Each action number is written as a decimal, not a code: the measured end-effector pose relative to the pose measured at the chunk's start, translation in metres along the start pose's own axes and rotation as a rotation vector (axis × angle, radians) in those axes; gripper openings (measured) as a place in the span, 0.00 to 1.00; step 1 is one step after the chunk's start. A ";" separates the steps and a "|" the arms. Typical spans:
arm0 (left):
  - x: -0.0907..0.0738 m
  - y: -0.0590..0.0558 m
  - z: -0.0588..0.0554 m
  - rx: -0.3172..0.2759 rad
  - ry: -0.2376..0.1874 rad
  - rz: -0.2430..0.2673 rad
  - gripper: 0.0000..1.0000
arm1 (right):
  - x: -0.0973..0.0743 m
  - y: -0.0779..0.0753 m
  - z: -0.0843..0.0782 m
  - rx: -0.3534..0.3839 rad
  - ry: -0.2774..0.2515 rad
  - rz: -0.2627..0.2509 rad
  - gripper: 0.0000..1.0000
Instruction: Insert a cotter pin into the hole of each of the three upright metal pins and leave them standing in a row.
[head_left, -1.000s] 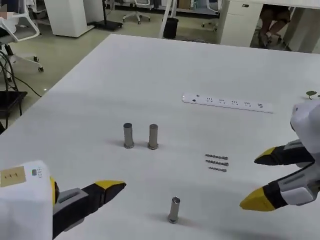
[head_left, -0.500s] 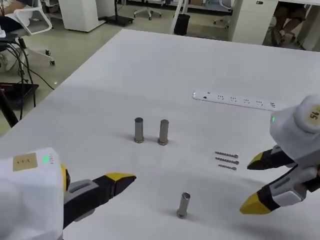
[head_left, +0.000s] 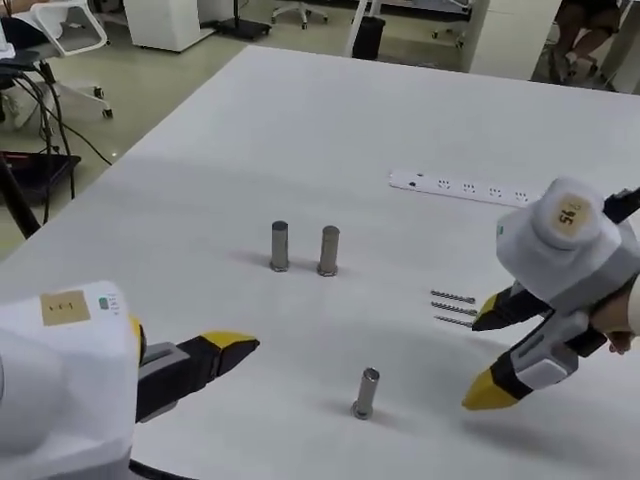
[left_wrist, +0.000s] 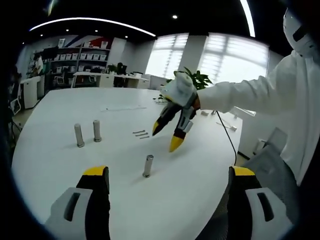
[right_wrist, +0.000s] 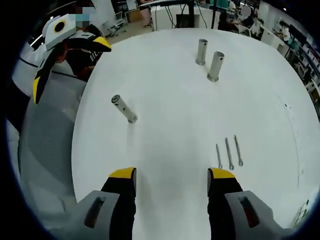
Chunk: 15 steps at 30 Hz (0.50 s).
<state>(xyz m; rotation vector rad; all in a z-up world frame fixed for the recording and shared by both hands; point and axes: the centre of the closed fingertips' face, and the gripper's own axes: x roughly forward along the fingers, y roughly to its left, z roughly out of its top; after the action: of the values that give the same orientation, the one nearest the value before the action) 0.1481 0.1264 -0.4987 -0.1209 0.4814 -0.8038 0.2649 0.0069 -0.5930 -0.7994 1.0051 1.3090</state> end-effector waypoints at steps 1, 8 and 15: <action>0.000 -0.001 0.001 0.003 -0.009 -0.001 0.99 | 0.000 -0.001 0.000 -0.001 0.003 -0.003 0.53; -0.001 -0.001 0.001 0.005 -0.009 0.003 0.99 | 0.005 -0.016 -0.002 0.007 0.009 -0.020 0.49; -0.002 0.001 0.000 -0.013 -0.009 0.006 0.99 | 0.007 -0.027 0.001 -0.004 0.015 -0.042 0.48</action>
<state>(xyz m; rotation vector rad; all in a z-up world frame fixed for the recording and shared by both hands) 0.1479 0.1283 -0.4983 -0.1353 0.4780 -0.7938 0.2914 0.0073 -0.6015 -0.8304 0.9924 1.2709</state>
